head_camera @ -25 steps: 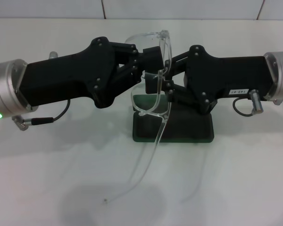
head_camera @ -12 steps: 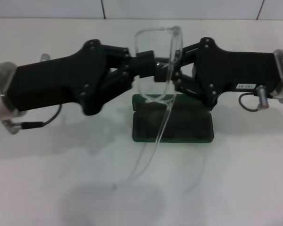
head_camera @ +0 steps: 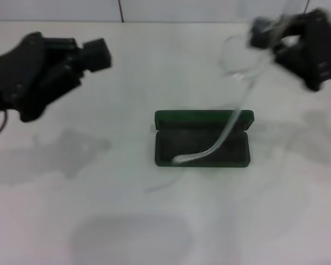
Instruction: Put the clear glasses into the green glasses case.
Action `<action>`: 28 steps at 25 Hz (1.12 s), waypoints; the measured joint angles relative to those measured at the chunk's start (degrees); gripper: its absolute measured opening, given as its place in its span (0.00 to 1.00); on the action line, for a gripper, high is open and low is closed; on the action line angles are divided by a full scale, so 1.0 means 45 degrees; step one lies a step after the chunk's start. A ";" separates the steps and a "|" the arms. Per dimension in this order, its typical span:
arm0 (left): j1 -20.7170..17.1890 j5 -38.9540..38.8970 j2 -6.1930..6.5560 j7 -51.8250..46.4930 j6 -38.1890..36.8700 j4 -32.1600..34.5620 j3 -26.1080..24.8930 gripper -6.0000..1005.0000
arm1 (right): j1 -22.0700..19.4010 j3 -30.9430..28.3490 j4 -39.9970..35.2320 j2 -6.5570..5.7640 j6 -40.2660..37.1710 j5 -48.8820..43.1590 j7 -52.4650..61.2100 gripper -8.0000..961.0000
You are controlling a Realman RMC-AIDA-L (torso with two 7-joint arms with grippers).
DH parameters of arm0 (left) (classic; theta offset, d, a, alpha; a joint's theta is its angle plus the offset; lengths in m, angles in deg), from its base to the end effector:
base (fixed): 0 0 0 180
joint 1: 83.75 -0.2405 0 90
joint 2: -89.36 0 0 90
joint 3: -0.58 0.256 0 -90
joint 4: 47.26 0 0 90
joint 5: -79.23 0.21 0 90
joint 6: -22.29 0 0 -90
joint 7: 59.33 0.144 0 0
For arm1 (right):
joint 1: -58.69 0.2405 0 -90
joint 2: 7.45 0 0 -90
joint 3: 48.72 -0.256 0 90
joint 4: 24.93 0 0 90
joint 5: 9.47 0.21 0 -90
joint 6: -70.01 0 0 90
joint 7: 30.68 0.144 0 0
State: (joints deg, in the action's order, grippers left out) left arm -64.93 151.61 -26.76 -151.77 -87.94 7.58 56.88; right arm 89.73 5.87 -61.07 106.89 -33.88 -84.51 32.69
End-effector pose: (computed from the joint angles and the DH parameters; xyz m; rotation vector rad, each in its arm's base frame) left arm -0.1941 0.2775 0.0827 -2.7014 -0.3325 -1.4917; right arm 0.1860 0.3294 0.0551 -2.5435 -0.0736 1.3763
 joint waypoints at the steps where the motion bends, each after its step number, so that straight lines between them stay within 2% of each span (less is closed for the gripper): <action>1: -0.0026 0.0000 0.0043 -0.0068 -0.0004 0.0000 -0.0179 0.05 | -0.0179 -0.0880 0.0082 -0.0118 -0.0637 0.0096 0.0142 0.12; 4: -0.0104 0.0028 0.0107 -0.0099 -0.0010 -0.0168 -0.0474 0.05 | -0.0406 -0.1964 0.0126 -0.0080 -0.1420 0.0413 0.0383 0.12; 7: -0.0114 0.0230 0.0044 -0.0034 -0.0016 -0.0253 -0.0430 0.05 | -0.0681 -0.2850 0.0216 0.0132 -0.2186 0.1480 0.0678 0.12; 10: 0.0024 0.0545 -0.0065 -0.0004 -0.0028 -0.0256 -0.0082 0.05 | -0.0682 -0.2813 0.0817 0.0254 -0.2279 0.2790 0.0712 0.12; 15: 0.0308 0.0688 -0.0403 0.0272 -0.0051 -0.0260 0.1130 0.05 | 0.0073 -0.2718 0.2380 0.0278 -0.2305 0.3546 0.0414 0.12; 19: 0.0674 0.0746 -0.0748 0.0579 -0.0042 -0.0305 0.1828 0.05 | 0.0866 -0.2104 0.3105 0.0353 -0.1972 0.3484 -0.0117 0.12; 23: 0.1170 0.0375 -0.0790 0.1022 0.0022 -0.0752 0.2500 0.05 | 0.1458 -0.1030 0.3545 0.0390 -0.1347 0.3537 -0.0747 0.12; 28: 0.1520 0.0027 -0.0802 0.1300 0.0036 -0.1214 0.2761 0.05 | 0.2202 0.0026 0.4587 0.0410 -0.0833 0.3560 -0.1737 0.12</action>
State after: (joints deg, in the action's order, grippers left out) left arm -58.09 151.73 -30.37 -145.92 -87.78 2.12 69.31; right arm 99.64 5.99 -40.43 108.74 -37.63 -68.49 24.87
